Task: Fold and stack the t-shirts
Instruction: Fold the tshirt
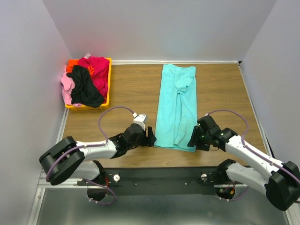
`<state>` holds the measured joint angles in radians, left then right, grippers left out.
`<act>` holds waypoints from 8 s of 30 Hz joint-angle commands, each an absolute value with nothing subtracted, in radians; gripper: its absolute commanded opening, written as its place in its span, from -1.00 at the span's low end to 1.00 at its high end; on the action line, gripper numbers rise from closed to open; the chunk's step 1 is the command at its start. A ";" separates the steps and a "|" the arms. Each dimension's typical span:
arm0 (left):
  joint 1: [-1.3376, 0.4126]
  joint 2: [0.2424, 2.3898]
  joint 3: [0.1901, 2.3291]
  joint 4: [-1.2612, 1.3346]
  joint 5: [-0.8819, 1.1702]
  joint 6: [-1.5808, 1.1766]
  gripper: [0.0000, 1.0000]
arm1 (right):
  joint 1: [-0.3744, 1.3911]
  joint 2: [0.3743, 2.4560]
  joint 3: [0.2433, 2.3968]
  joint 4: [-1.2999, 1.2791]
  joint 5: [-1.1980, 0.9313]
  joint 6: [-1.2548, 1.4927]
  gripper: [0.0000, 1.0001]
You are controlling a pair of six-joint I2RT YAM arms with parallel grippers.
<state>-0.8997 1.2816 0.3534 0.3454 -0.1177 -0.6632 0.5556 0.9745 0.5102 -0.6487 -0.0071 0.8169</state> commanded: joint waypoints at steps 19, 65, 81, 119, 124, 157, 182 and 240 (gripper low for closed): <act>-0.954 1.328 0.402 0.310 -0.107 -0.698 0.32 | 0.569 0.989 0.410 -0.554 0.094 0.874 -0.46; -0.985 1.434 0.584 0.526 -0.276 -0.631 -1.00 | 0.568 0.934 0.575 -0.476 0.291 0.810 -0.99; -0.913 1.604 0.758 0.563 -0.340 -0.555 -1.00 | 0.568 1.133 0.770 -0.364 0.524 0.713 -0.99; -0.626 2.026 1.183 0.620 -0.123 -0.430 -1.00 | 0.362 1.830 1.252 -0.190 0.594 0.497 -0.99; -0.604 2.074 1.238 0.611 -0.097 -0.428 -1.00 | 0.345 1.893 1.322 -0.184 0.561 0.476 -0.99; -0.543 2.046 1.169 0.566 0.034 -0.459 0.89 | 0.247 1.865 1.286 -0.114 0.238 0.472 0.69; -0.595 1.962 0.997 0.620 0.028 -0.474 0.57 | 0.229 1.623 0.907 -0.043 0.196 0.549 0.67; -0.684 2.045 1.147 0.324 -0.124 -0.399 -1.00 | 0.103 1.686 0.787 0.133 -0.140 0.583 -0.85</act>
<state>-0.6704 2.0331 1.1389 0.3538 -0.1062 -0.4175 0.1055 1.7142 0.8089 0.1432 -0.1184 0.5789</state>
